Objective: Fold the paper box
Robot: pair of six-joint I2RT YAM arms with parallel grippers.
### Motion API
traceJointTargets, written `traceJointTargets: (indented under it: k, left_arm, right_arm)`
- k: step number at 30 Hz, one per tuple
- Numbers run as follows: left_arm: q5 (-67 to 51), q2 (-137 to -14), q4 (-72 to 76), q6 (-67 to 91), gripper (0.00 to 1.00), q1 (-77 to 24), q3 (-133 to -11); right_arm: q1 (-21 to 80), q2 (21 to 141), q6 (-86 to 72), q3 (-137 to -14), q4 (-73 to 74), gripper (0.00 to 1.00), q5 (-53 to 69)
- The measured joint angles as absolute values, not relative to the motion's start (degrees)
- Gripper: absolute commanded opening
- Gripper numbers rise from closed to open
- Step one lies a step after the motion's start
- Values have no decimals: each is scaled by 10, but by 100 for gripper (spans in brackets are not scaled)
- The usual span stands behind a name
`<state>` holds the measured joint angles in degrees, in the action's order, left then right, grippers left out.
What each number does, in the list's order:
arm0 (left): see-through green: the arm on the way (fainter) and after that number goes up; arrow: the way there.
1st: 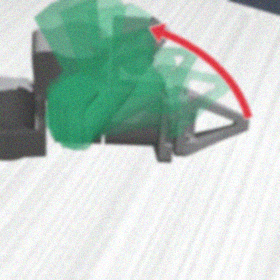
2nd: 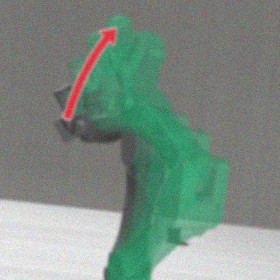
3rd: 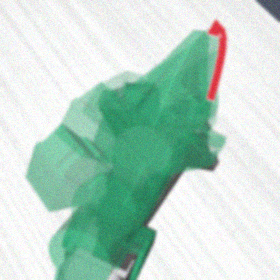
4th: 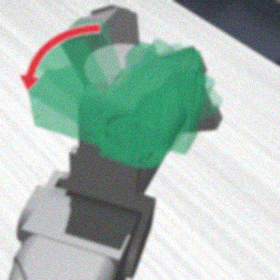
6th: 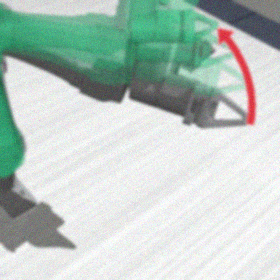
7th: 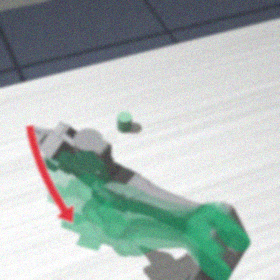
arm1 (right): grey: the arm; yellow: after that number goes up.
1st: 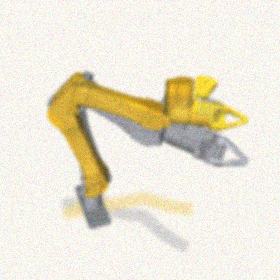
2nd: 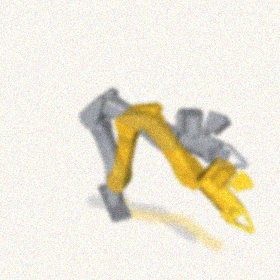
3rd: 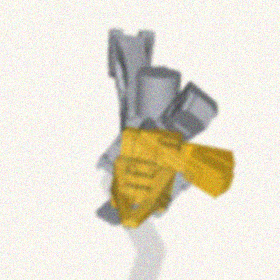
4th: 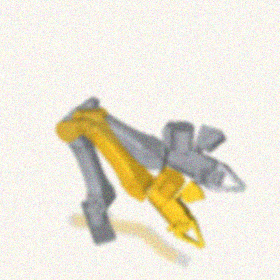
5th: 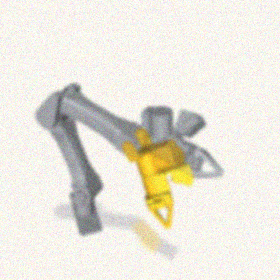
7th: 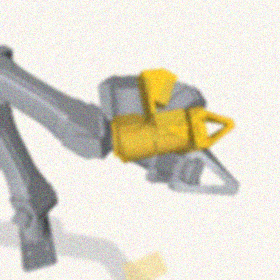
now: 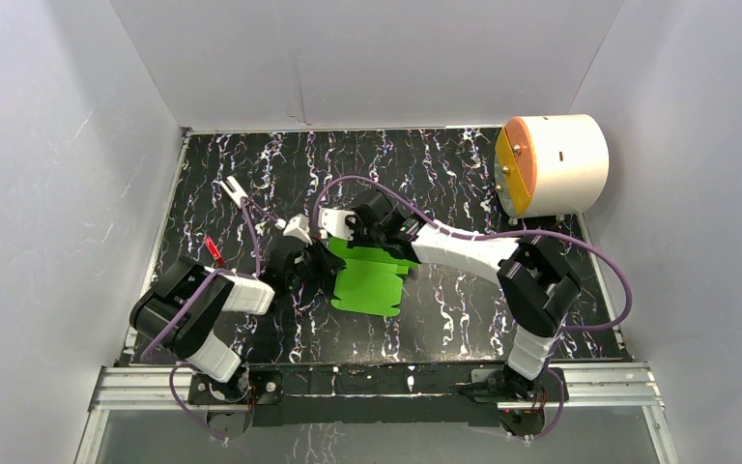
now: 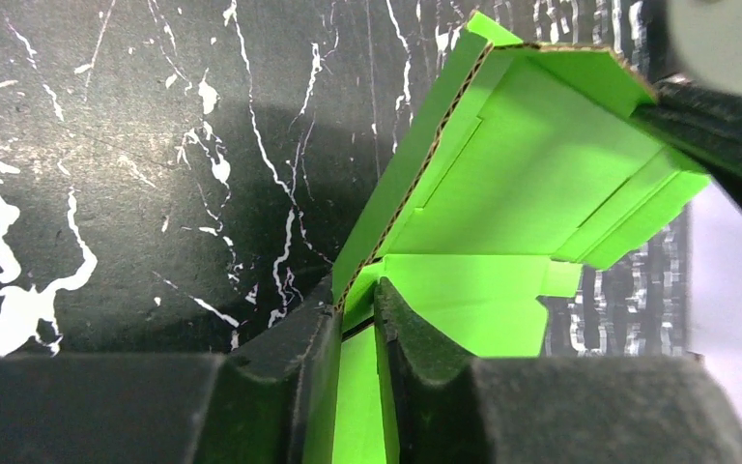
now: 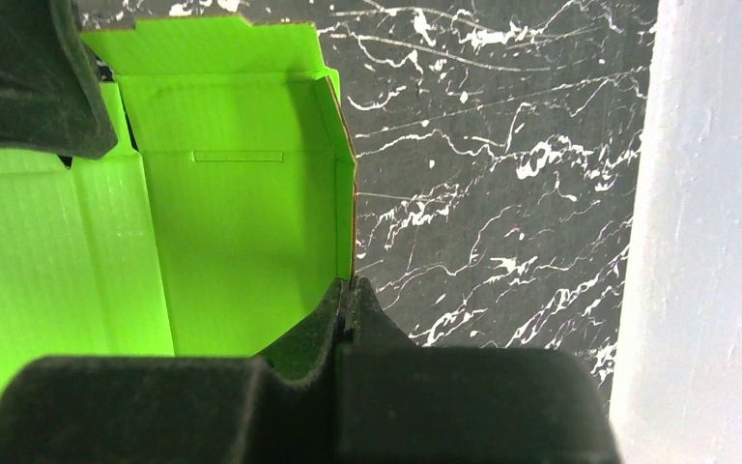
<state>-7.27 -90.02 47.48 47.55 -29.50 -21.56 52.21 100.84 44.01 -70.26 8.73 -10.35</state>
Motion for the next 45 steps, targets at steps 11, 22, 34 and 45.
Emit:
traceJointTargets:
  k: [11, 22, 34, 45]
  left_arm:
    - [30, -851, 391, 449, 26, -331, -223]
    - [56, -791, 432, 468, 36, -359, -174]
    - [28, -667, 428, 407, 54, -270, -138]
    - [-117, -764, 452, 331, 43, -216, -159]
  right_arm:
    - [545, 1005, 442, -680, 35, 0, -130]
    - [551, 985, 447, -648, -9, 0, -134]
    - [552, 974, 468, -628, -15, 0, -100]
    - [552, 974, 468, -628, -14, 0, -67]
